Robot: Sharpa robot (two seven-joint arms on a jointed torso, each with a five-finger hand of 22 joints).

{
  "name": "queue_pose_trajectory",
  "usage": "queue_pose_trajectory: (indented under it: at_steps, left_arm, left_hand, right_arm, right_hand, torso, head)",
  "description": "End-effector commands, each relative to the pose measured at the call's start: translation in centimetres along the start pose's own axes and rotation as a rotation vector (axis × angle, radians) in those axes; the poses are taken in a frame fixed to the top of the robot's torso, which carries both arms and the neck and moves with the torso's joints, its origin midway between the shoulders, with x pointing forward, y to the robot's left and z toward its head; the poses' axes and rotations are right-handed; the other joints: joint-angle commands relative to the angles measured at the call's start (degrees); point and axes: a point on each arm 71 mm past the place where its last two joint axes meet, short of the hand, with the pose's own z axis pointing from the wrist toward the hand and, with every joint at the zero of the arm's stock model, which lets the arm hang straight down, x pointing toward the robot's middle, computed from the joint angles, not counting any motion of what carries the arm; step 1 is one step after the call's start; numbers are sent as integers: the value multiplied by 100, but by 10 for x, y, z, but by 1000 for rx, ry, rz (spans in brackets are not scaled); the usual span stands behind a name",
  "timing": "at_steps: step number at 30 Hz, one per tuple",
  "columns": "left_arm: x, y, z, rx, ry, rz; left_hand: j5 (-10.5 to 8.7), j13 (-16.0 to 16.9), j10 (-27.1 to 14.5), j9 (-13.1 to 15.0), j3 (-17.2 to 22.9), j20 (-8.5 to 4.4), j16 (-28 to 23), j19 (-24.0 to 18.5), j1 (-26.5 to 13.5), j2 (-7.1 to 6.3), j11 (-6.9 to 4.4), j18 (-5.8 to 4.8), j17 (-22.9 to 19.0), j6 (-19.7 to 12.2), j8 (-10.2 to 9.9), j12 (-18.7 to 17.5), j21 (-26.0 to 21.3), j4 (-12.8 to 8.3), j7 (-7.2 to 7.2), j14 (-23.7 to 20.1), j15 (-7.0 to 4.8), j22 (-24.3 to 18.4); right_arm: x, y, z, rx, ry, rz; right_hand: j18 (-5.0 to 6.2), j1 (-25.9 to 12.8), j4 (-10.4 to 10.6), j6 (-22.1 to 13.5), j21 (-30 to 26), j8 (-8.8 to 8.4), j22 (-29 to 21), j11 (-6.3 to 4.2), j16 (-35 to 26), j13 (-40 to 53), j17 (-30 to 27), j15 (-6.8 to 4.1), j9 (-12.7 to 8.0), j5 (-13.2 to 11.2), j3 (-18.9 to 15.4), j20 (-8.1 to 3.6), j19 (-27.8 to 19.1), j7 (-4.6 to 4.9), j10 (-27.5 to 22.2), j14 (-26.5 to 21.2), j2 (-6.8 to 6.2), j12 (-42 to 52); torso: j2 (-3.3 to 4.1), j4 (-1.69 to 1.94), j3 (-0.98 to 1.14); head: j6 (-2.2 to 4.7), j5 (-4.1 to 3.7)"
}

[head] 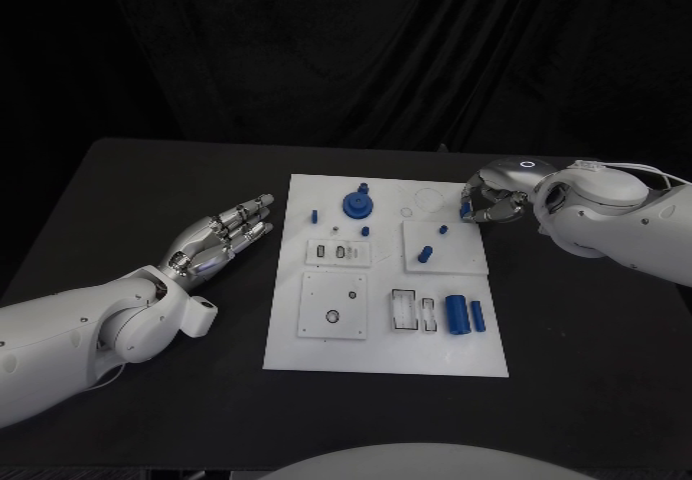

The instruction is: Assemble the parts on the task board

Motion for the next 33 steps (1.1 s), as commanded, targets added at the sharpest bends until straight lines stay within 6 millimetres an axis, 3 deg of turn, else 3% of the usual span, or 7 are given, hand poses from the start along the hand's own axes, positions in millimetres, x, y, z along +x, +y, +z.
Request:
queue_pose_trajectory:
  at_steps: [1, 10, 18, 26, 33]
  left_arm:
    - [2, -4, 0, 65, 14, -11]
    - [2, -3, -1, 63, 15, -13]
    - [1, -3, -3, 59, 10, -11]
    - [1, -3, -3, 57, 8, -10]
    - [1, -3, -3, 57, 8, -10]
  left_hand:
    - [-28, -1, 8, -7, 41, 38, 1, -14, -61, -16, 42, 91, -2, -37, -3, 4, 18, -9, 12, 12, 38, -1]
    - [-38, 0, 13, -6, 43, 43, 1, -12, -65, -15, 50, 91, -1, -34, -2, 5, 20, -9, 14, 14, 46, -1]
    - [-53, 2, 19, -5, 44, 51, 3, -8, -72, -14, 71, 90, 0, -29, -1, 7, 23, -8, 14, 18, 55, 0]
    - [-54, 3, 24, -5, 44, 52, 4, -6, -74, -15, 74, 90, 0, -22, 0, 8, 24, -8, 14, 20, 57, 1]
    - [-56, 4, 27, -3, 44, 54, 5, -5, -77, -16, 79, 90, 1, -13, 2, 9, 25, -8, 14, 21, 58, 2]
  right_arm:
    - [1, -1, 0, 10, -8, -5]
    - [-3, 3, 0, -18, -67, 1]
    - [-14, 18, -4, -58, -133, 18]
    - [-42, 62, -6, -159, -183, 38]
    - [-50, 121, -2, -279, -177, 31]
  right_hand:
    - [76, 56, -33, 4, -28, 53, 996, -30, -32, 1506, 1182, -14, 47, 4, -15, -7, -4, -26, 597, 415, 35, 36]
    - [53, 140, -111, 134, 85, 301, 1030, -78, 41, 1506, 1252, -50, 313, 4, 33, -37, 67, -81, 597, 461, 190, 36]
    - [37, 168, -156, 200, 164, 388, 1051, -95, 77, 1506, 1285, -60, 408, 4, 41, -50, 116, -81, 597, 485, 211, 36]
    - [36, 164, -158, 213, 169, 400, 1052, -94, 91, 1506, 1299, -60, 421, 3, 39, -51, 120, -72, 597, 493, 211, 36]
    - [35, 140, -173, 169, 179, 377, 1054, -88, 130, 1506, 1335, -60, 433, 2, 35, -55, 134, -54, 597, 516, 207, 36]
  torso:
    - [1, -1, -1]
    - [4, 3, 0]
    - [4, -1, 1]
    - [0, -17, 1]
    - [-1, -9, -7]
  head:
    - [-5, 7]
    - [-8, 11]
    - [4, 21]
    - [-6, 54]
    - [-2, 52]
